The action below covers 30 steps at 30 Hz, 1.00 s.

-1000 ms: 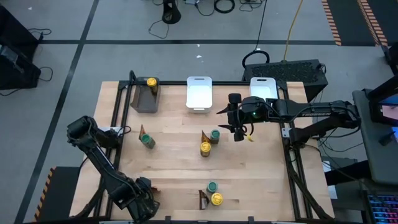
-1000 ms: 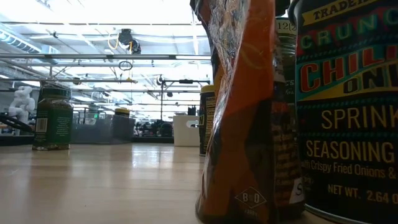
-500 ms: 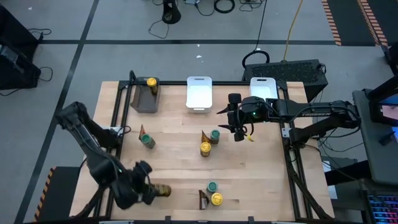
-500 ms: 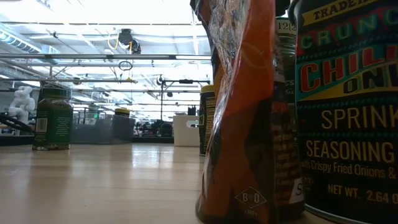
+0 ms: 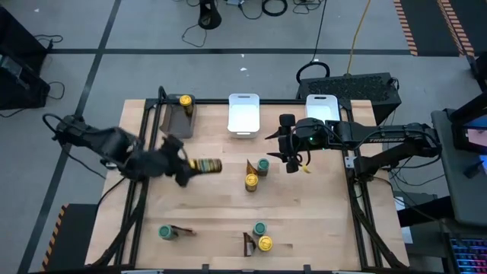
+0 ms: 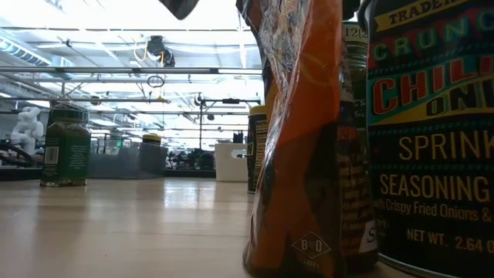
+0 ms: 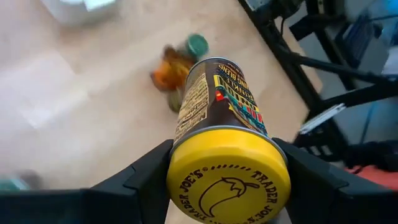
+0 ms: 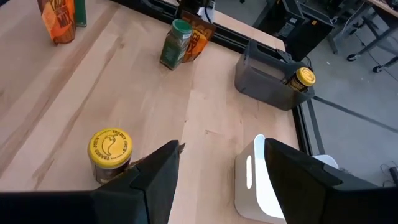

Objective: Sort spices by type
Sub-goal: Put the bottom left yellow seasoning bottle into the black bin

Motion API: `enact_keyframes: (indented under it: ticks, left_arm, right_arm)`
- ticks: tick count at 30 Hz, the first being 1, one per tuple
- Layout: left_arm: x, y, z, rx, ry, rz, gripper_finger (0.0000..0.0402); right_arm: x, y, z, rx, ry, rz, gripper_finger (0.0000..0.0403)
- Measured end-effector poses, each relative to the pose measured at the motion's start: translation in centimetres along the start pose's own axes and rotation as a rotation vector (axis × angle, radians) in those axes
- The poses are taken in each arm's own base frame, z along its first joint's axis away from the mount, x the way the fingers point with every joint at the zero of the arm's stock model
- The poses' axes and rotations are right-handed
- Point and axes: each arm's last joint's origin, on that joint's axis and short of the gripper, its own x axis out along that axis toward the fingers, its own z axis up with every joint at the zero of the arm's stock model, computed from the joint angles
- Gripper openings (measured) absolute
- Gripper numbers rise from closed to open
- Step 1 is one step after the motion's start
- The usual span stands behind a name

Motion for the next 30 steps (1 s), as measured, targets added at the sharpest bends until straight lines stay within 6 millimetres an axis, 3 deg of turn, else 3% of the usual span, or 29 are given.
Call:
enact_keyframes:
  ticks: [4,10,18,24,30]
  left_arm:
    - [0.1,2.2,3.0,0.132,0.002,0.052,0.0241]
    - [0.6,6.7,6.9,0.297,0.037,0.266,0.0241]
    - [1.2,12.2,11.7,0.438,0.082,0.464,0.0241]
    - [1.9,16.3,14.0,0.484,0.189,0.590,0.0241]
    - [1.8,18.9,14.4,0.475,0.323,0.640,0.0250]
  right_arm:
    - [0.0,-0.2,0.1,0.098,-0.001,-0.042,0.0219]
    - [0.0,-0.5,0.3,0.301,-0.016,-0.126,0.0219]
    - [0.0,-0.5,0.3,0.460,-0.026,-0.141,0.0219]
    - [0.0,-0.5,0.2,0.539,-0.031,-0.141,0.0219]
    - [0.0,-0.5,0.1,0.566,-0.020,-0.140,0.0219]
